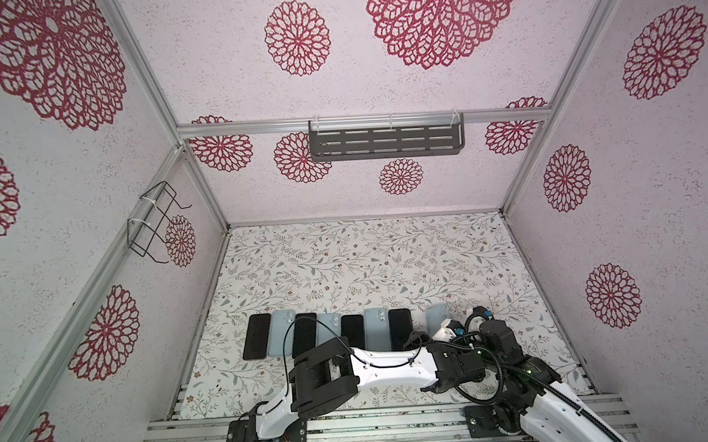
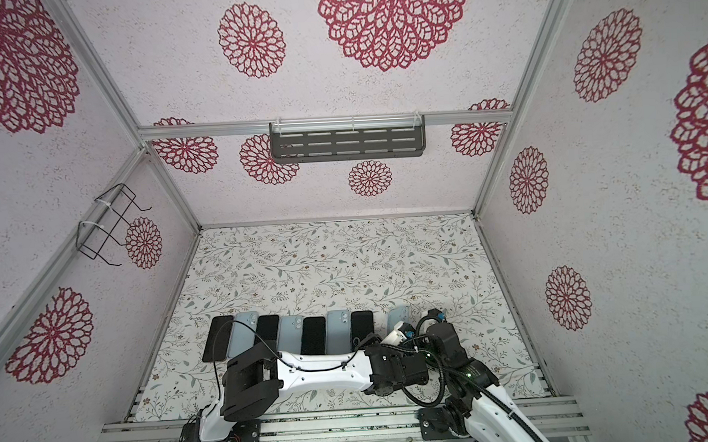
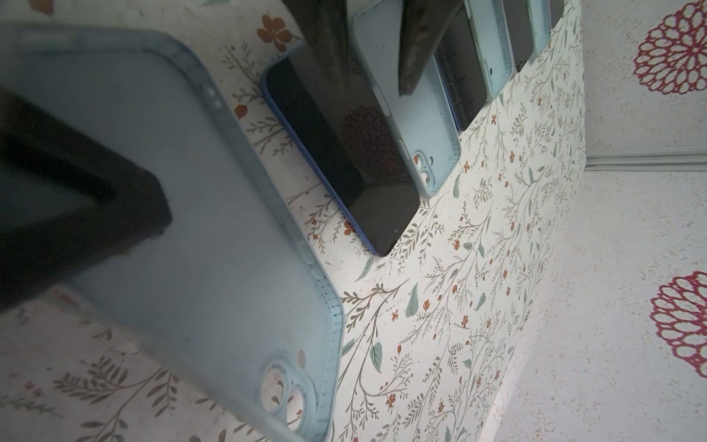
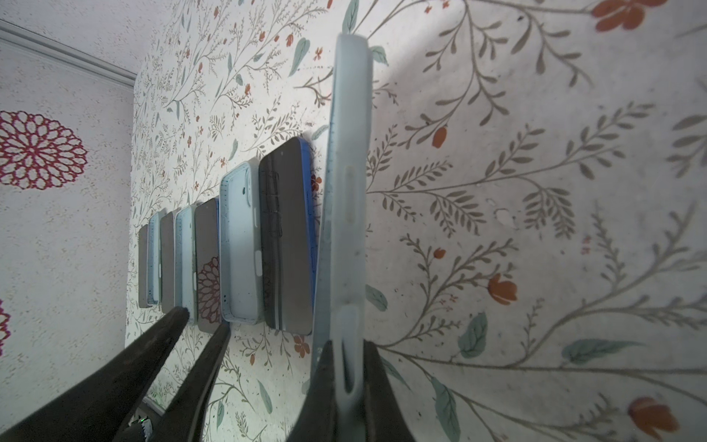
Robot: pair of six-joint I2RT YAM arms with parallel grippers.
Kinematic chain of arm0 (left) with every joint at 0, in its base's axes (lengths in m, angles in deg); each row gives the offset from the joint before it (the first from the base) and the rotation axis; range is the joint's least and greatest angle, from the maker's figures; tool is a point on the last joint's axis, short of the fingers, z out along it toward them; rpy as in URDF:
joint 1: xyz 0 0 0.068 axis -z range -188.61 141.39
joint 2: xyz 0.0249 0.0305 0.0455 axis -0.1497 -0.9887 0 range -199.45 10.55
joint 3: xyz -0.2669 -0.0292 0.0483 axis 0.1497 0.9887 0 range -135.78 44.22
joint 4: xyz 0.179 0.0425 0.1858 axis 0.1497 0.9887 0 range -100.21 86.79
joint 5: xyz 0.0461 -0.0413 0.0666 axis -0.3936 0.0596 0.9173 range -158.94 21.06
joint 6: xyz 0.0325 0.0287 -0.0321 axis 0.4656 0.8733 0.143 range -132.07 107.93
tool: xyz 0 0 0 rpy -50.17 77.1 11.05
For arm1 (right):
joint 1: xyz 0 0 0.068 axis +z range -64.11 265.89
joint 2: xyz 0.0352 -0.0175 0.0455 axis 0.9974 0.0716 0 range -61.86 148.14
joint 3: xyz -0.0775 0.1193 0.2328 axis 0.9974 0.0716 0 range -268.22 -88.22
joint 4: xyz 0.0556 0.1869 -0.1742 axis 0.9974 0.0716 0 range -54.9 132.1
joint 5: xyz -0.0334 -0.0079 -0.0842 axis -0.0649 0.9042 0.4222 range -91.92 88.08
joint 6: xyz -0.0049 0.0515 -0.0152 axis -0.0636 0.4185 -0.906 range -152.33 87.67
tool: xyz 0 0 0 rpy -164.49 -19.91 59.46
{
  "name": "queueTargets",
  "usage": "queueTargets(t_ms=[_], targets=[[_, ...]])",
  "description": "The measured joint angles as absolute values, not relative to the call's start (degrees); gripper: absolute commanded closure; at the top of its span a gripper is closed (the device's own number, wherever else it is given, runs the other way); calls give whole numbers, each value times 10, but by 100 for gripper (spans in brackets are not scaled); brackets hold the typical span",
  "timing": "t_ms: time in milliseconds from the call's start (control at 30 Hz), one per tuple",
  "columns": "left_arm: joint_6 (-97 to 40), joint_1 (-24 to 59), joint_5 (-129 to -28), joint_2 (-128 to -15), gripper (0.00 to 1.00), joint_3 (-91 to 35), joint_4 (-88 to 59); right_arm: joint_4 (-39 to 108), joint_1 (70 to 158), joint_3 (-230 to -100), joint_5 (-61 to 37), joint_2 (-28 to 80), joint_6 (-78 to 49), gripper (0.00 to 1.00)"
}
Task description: Take the phone out of the phone case
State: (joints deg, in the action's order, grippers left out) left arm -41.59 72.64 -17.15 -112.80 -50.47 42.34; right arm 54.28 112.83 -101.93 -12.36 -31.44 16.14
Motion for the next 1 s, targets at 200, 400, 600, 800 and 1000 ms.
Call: queueTargets(t_ms=[200, 400, 600, 800, 1000], targets=[[-453, 722, -176, -1098, 25, -456, 390, 537, 1128, -1017, -131, -307, 156, 100], [-492, 700, -206, -940, 12, -327, 326, 510, 1128, -1014, -143, -262, 141, 100], [-543, 662, -213, -797, 6, -229, 287, 480, 1128, -1015, -142, -190, 115, 100], [-585, 631, -216, -687, 2, -139, 281, 426, 1128, -1016, -148, -124, 102, 100], [-606, 602, -211, -560, 3, -74, 281, 387, 1129, -1026, -152, -86, 96, 100]])
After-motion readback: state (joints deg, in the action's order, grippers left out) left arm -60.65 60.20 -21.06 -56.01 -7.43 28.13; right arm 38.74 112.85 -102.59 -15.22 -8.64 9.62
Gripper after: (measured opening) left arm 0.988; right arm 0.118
